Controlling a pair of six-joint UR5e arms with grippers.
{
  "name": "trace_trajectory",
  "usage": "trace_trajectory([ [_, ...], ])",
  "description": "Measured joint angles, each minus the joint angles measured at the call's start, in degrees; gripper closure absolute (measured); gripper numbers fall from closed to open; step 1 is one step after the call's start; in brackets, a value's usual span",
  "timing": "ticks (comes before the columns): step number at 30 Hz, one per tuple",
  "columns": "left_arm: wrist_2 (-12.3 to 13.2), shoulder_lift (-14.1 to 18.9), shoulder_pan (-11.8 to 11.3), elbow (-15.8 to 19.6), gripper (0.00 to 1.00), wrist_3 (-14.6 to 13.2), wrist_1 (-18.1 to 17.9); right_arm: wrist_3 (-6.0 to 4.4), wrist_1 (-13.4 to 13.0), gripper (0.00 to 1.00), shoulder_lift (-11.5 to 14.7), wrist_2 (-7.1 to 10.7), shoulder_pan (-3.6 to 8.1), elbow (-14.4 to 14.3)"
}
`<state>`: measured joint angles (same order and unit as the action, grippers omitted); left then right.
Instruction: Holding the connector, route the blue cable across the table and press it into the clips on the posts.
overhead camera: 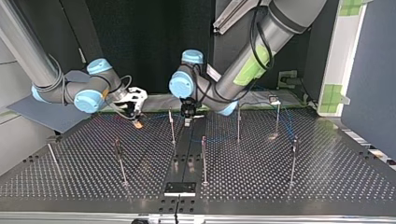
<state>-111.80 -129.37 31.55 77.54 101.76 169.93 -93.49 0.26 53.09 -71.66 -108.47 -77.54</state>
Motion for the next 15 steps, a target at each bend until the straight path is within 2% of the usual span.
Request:
trace_trajectory([
  [8,-2.3,1.4,3.5,3.0,0.00,-0.3,1.5,-0.10,0.2,1.00,0.0,0.05,1.16,0.0],
  [15,-4.3,1.8,6.9,3.3,0.00,0.0,1.0,0.01,0.5,1.00,-0.1,0.14,2.13,-0.1],
])
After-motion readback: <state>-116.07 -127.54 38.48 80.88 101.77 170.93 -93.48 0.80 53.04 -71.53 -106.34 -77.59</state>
